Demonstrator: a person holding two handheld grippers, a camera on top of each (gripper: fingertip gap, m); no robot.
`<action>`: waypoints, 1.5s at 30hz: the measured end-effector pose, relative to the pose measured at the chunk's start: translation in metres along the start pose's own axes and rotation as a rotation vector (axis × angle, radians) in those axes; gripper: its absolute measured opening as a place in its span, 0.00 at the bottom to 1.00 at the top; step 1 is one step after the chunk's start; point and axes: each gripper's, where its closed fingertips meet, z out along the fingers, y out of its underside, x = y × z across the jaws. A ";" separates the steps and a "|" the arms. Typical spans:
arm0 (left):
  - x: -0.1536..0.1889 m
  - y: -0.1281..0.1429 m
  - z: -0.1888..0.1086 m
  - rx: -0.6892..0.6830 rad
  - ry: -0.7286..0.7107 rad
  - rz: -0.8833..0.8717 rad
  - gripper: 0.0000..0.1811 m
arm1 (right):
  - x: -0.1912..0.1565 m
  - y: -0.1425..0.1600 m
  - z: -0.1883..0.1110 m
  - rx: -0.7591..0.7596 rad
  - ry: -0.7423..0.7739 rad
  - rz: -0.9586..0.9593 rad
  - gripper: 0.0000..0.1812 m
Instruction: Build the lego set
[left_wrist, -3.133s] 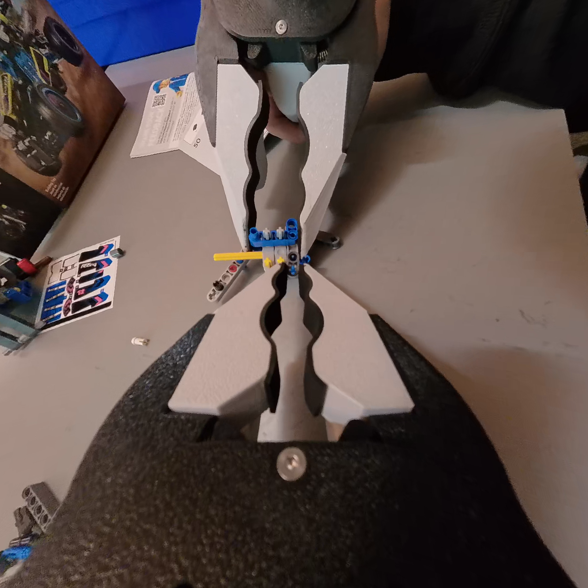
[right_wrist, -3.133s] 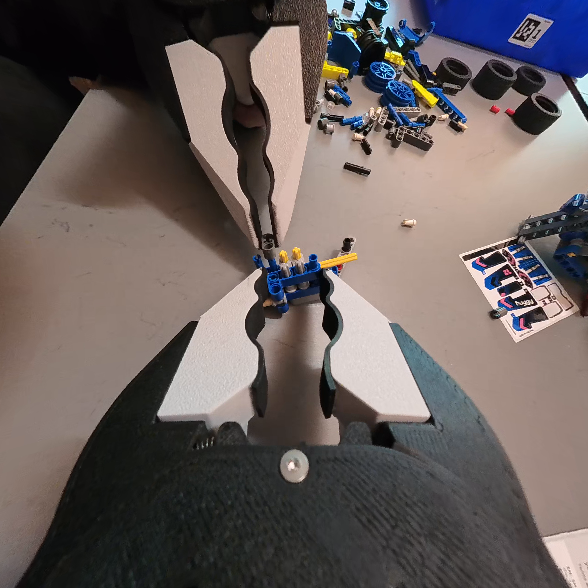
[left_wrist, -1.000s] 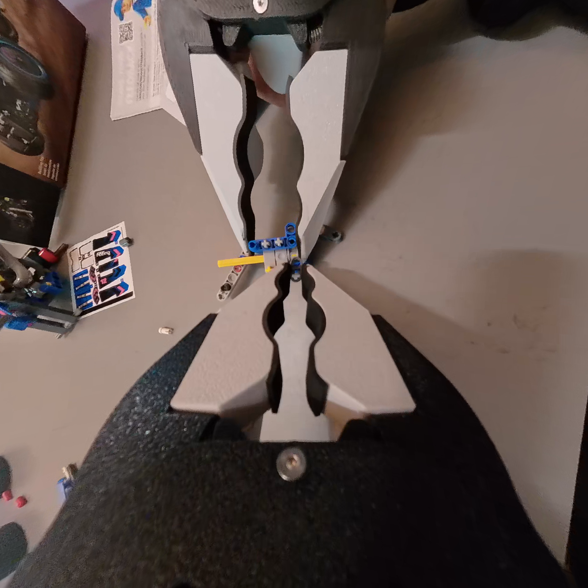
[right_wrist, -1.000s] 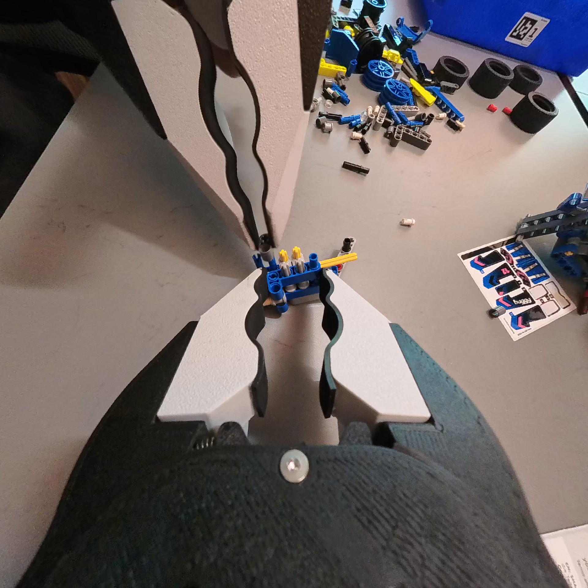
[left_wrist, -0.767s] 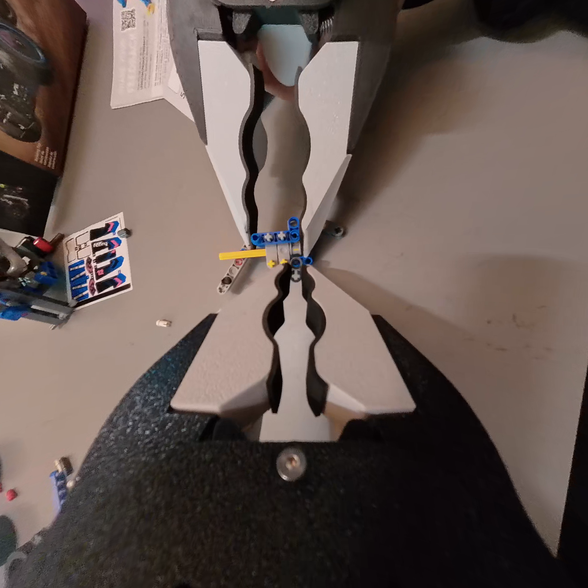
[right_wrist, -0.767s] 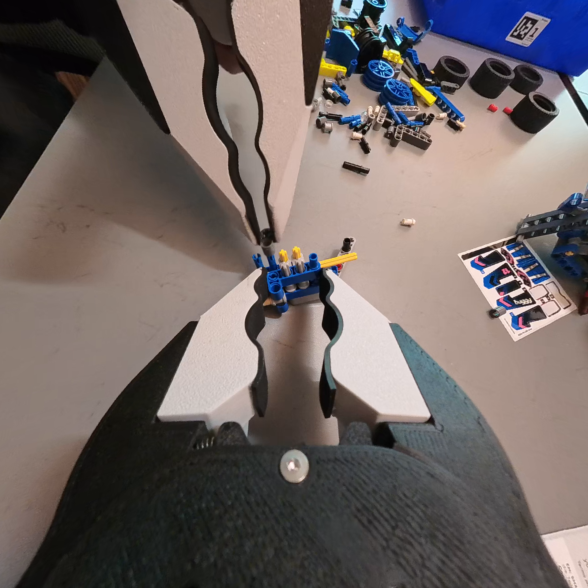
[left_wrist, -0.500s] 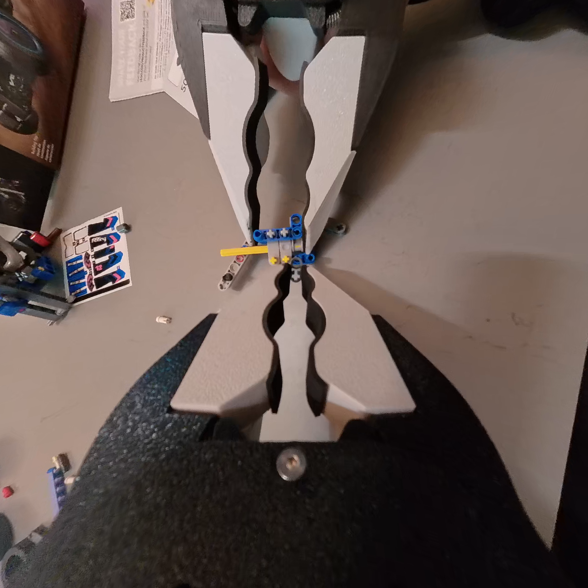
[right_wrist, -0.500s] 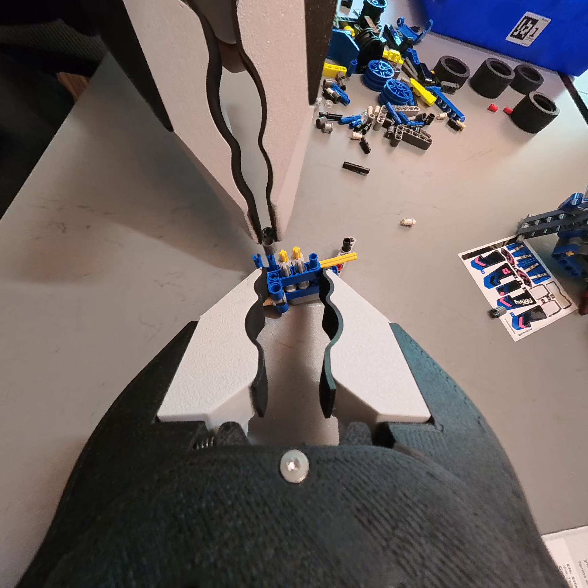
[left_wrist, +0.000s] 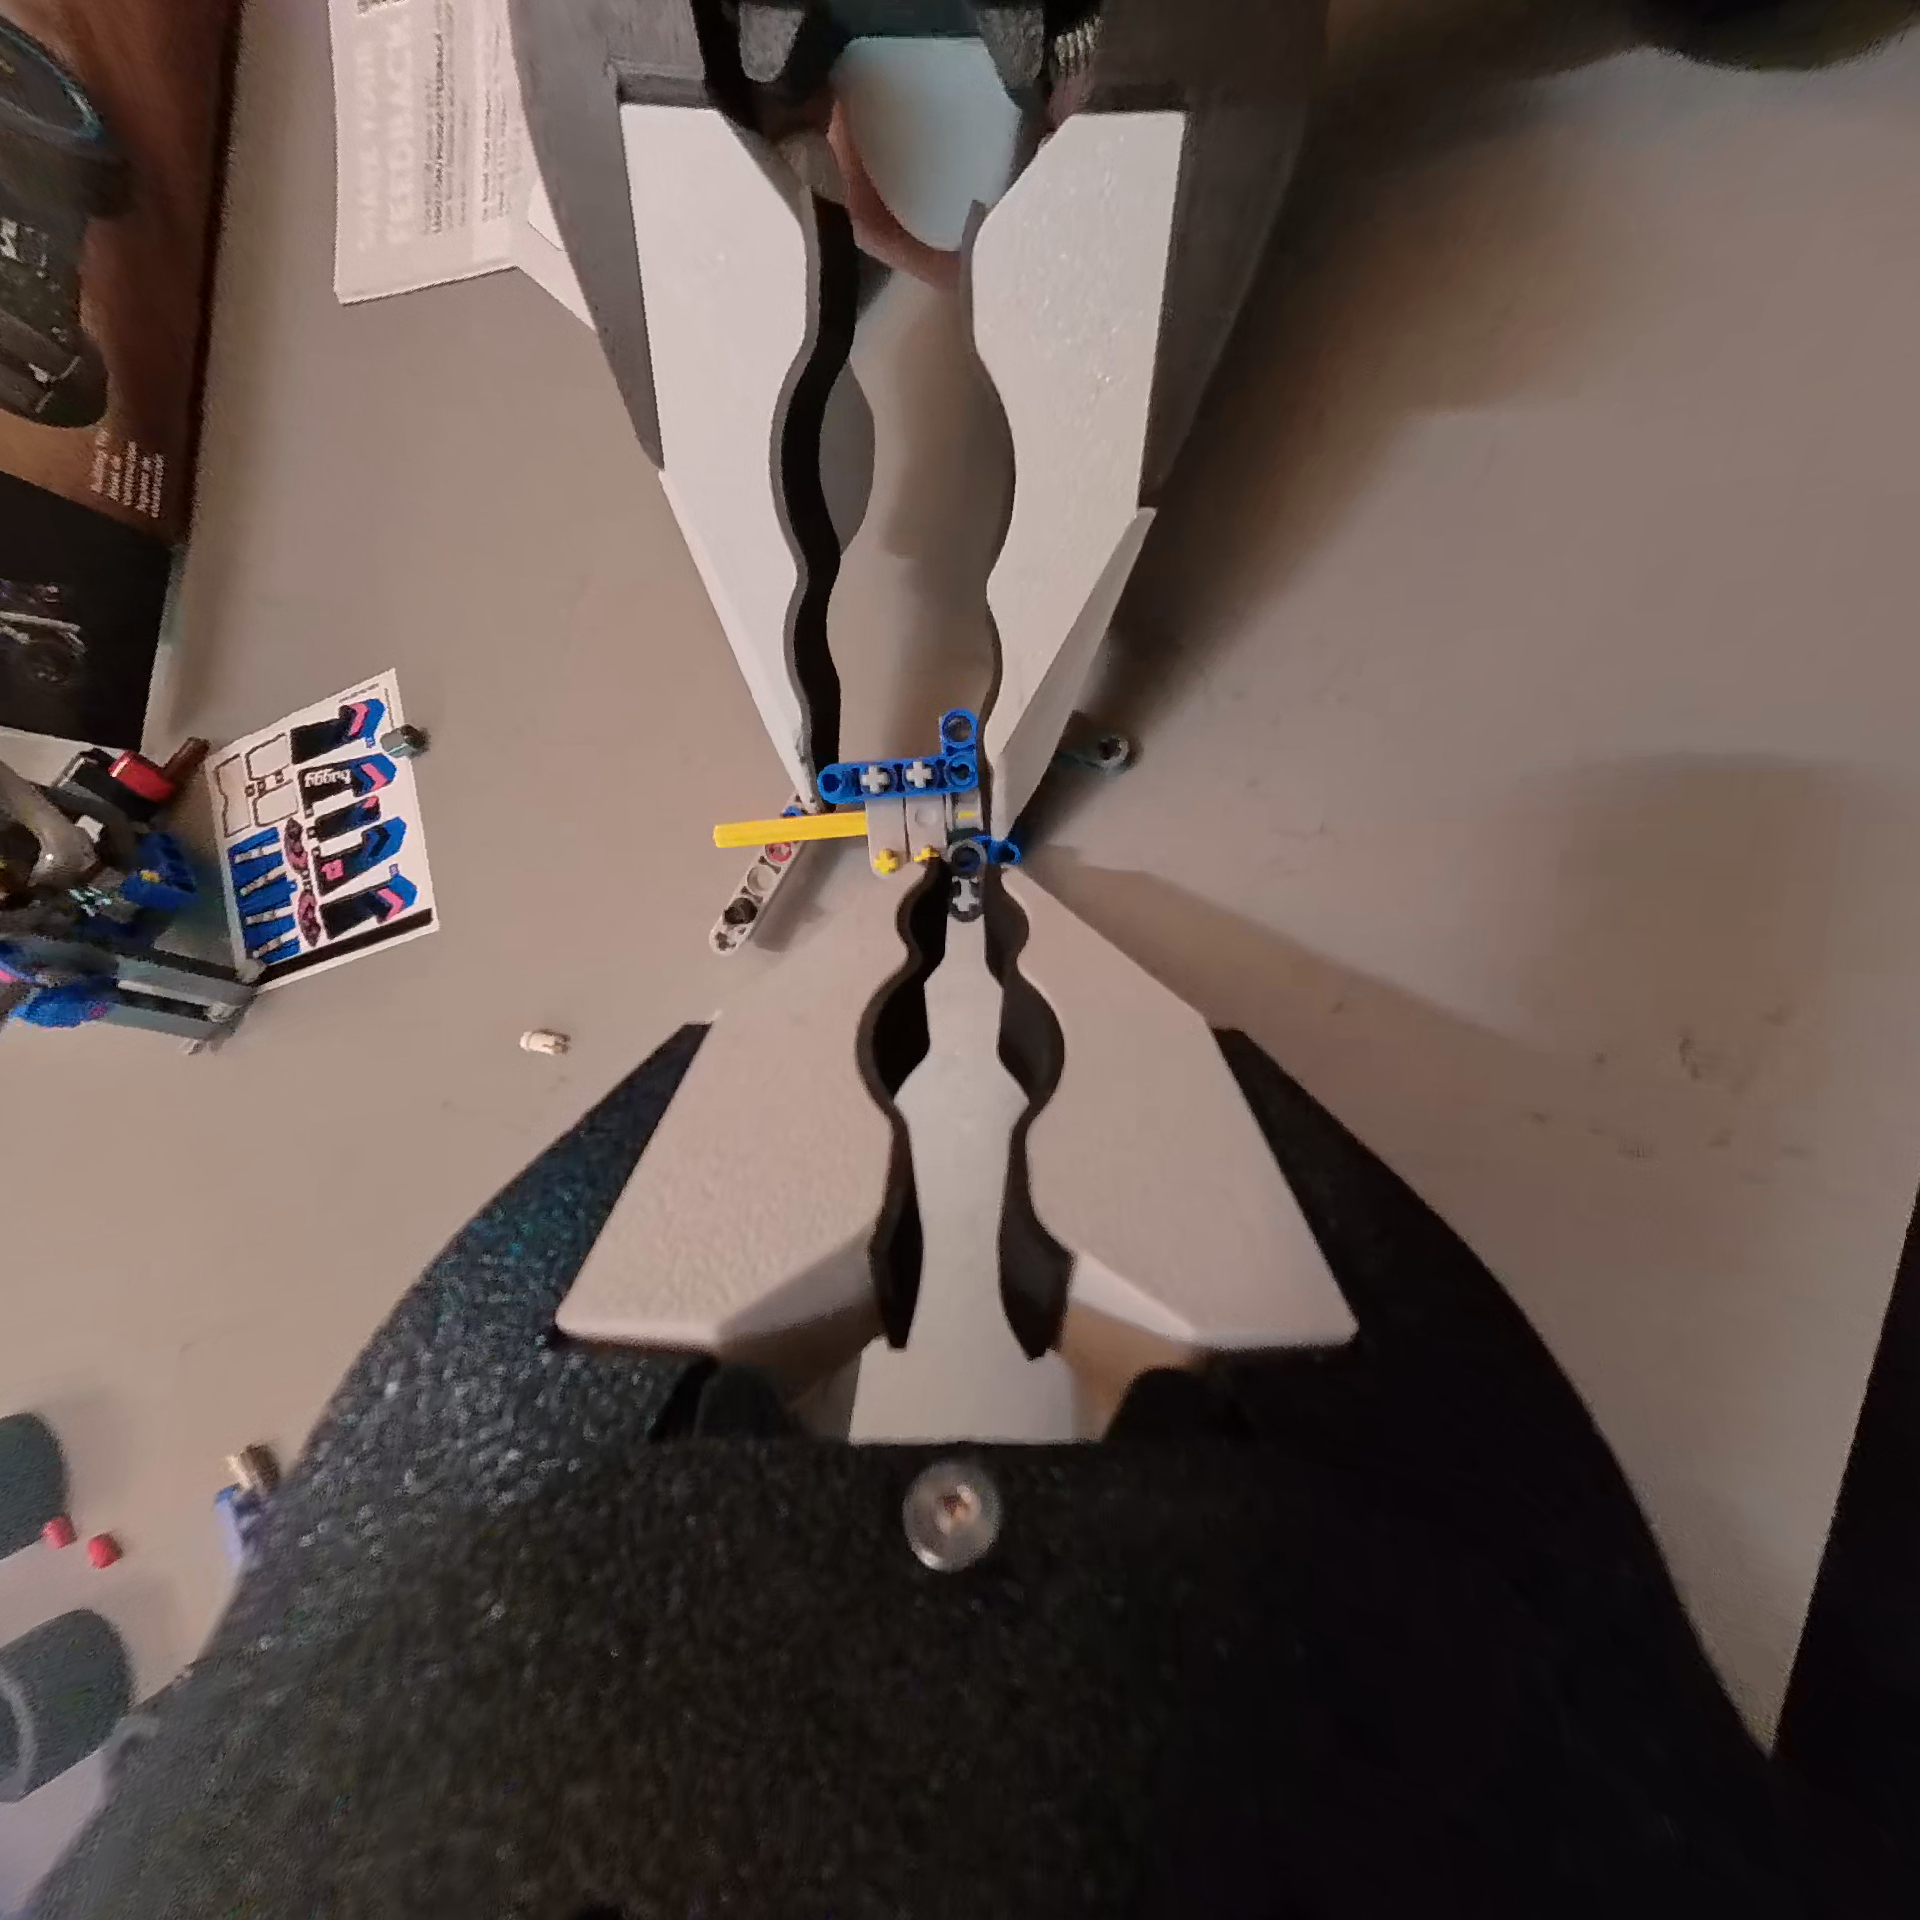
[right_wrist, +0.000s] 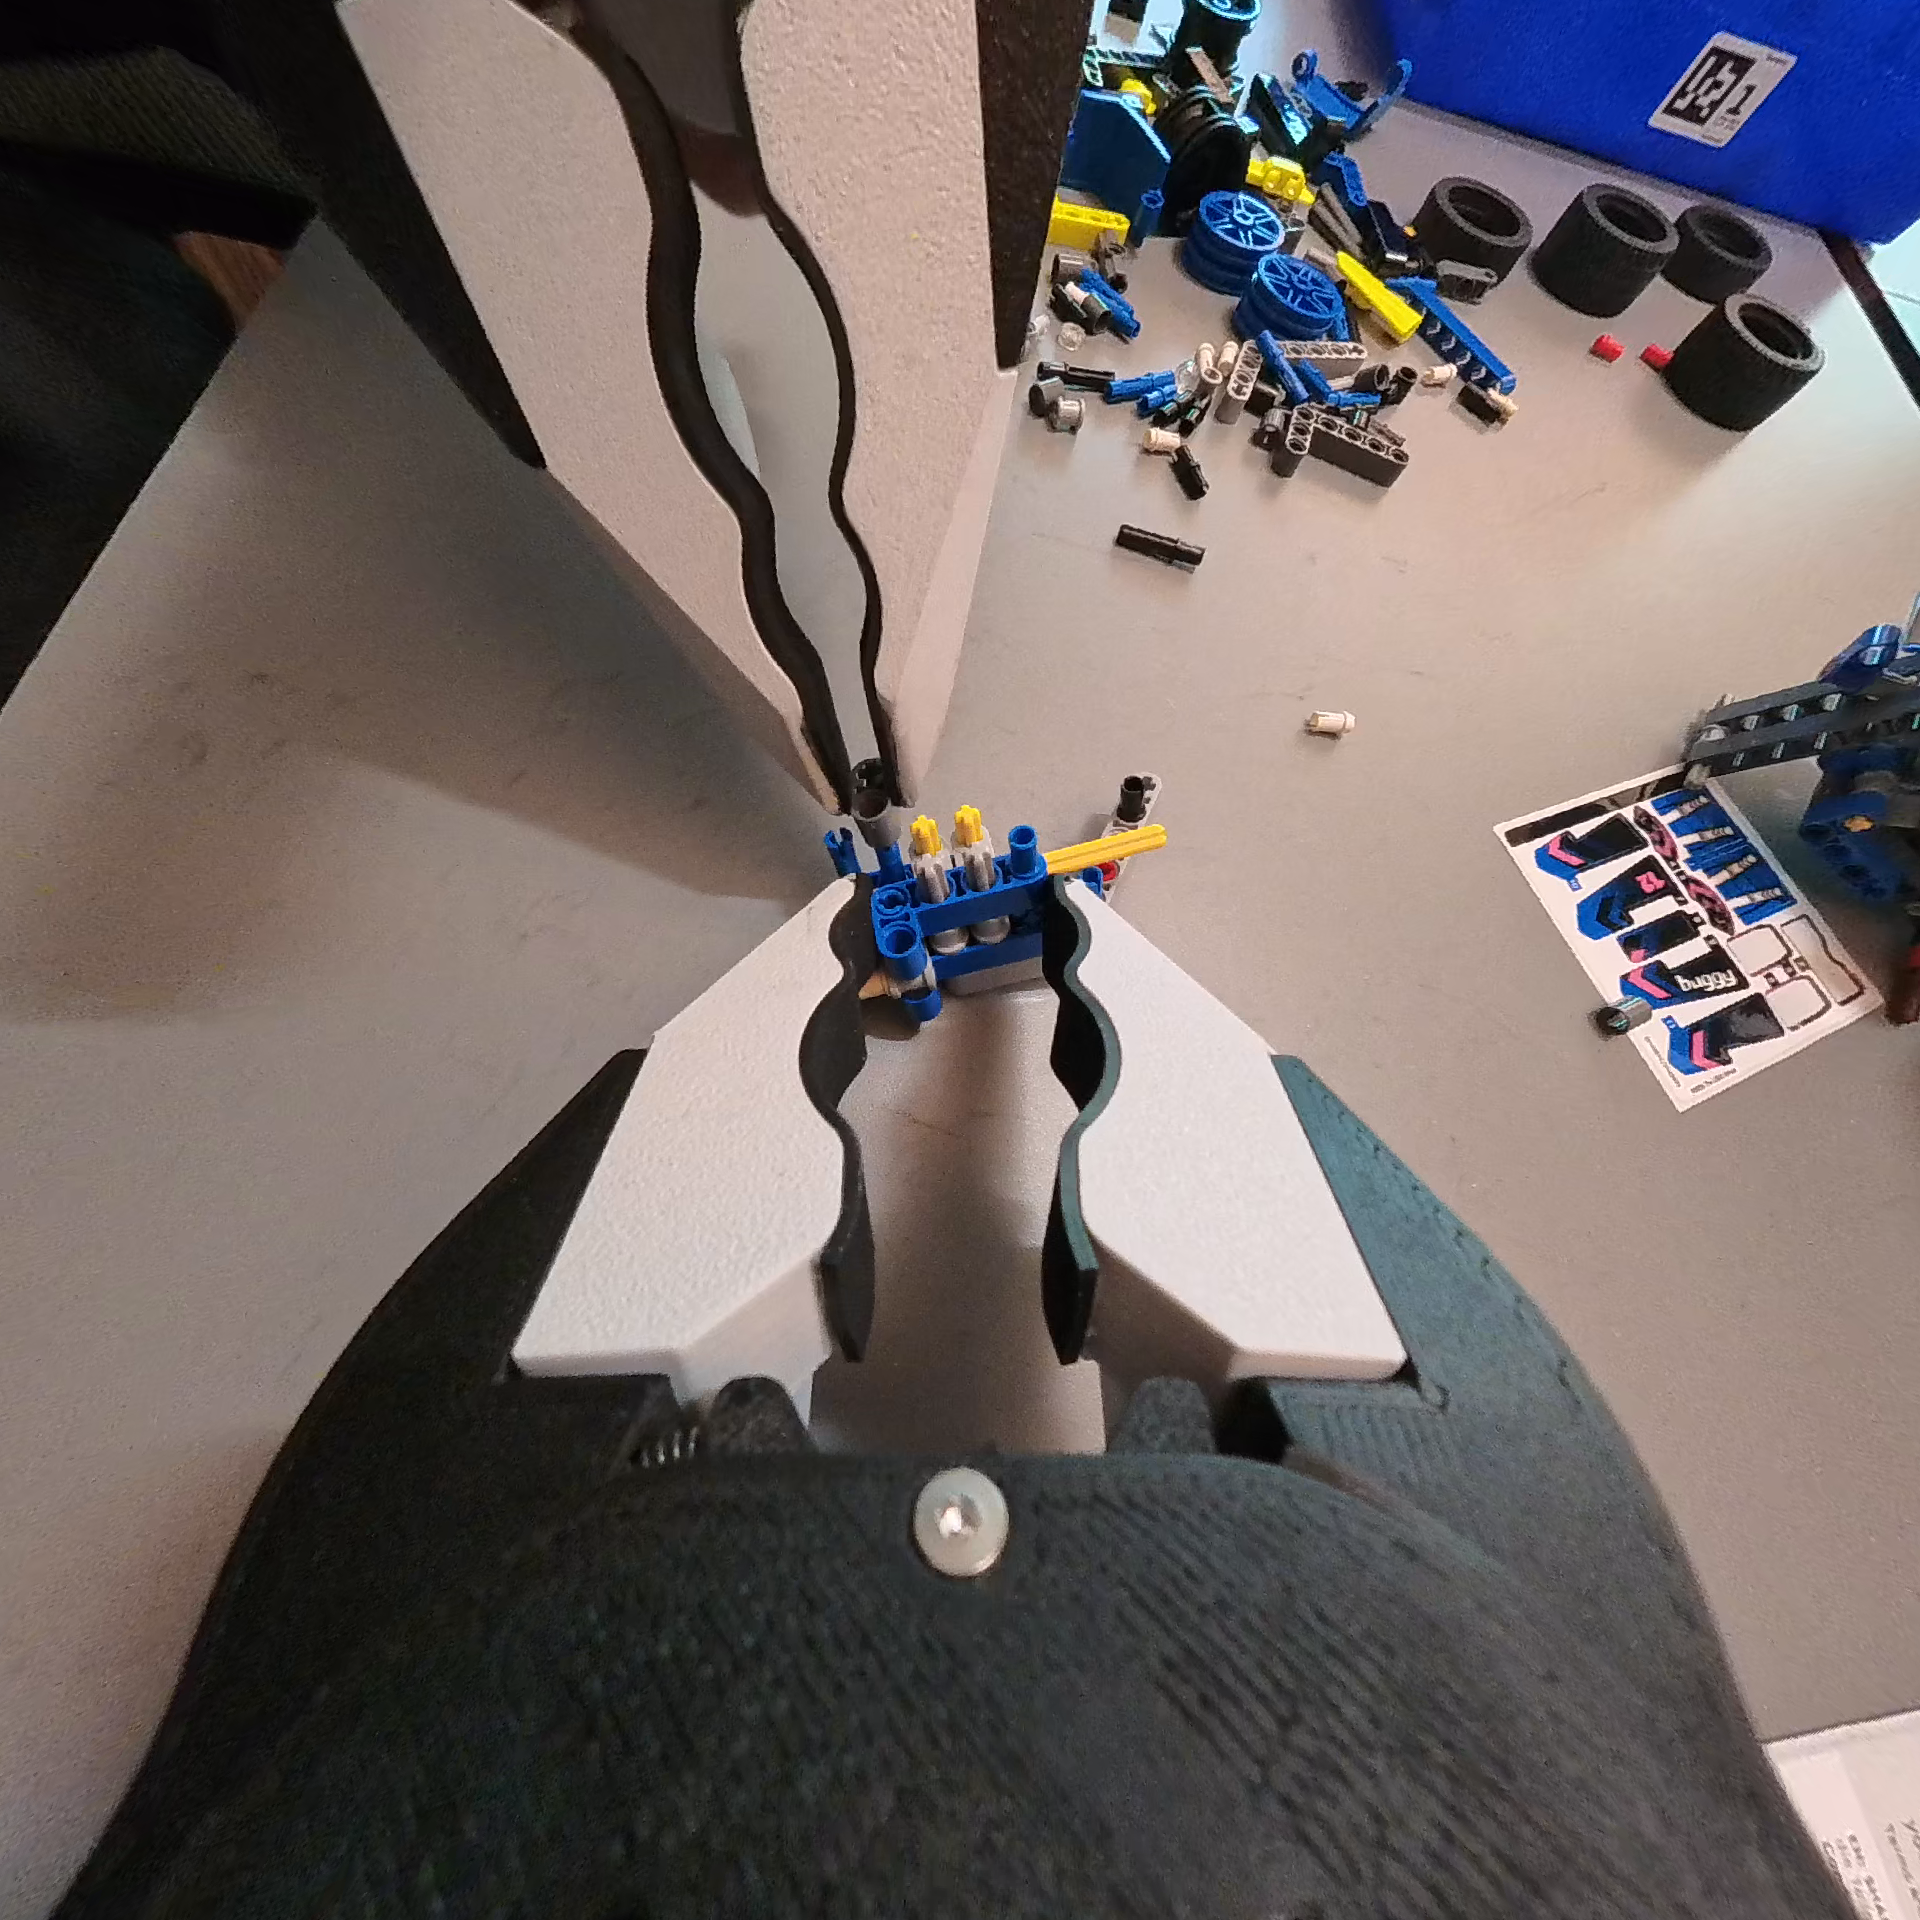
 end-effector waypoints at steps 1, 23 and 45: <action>0.000 0.000 0.000 -0.016 0.001 0.006 0.02 | 0.000 0.000 0.000 0.000 0.001 -0.001 0.17; 0.001 0.001 0.005 -0.008 -0.012 -0.045 0.02 | 0.000 0.000 0.000 -0.001 0.016 -0.008 0.17; 0.004 0.004 0.001 0.250 -0.383 0.371 0.04 | 0.001 0.000 0.000 -0.001 0.007 0.005 0.17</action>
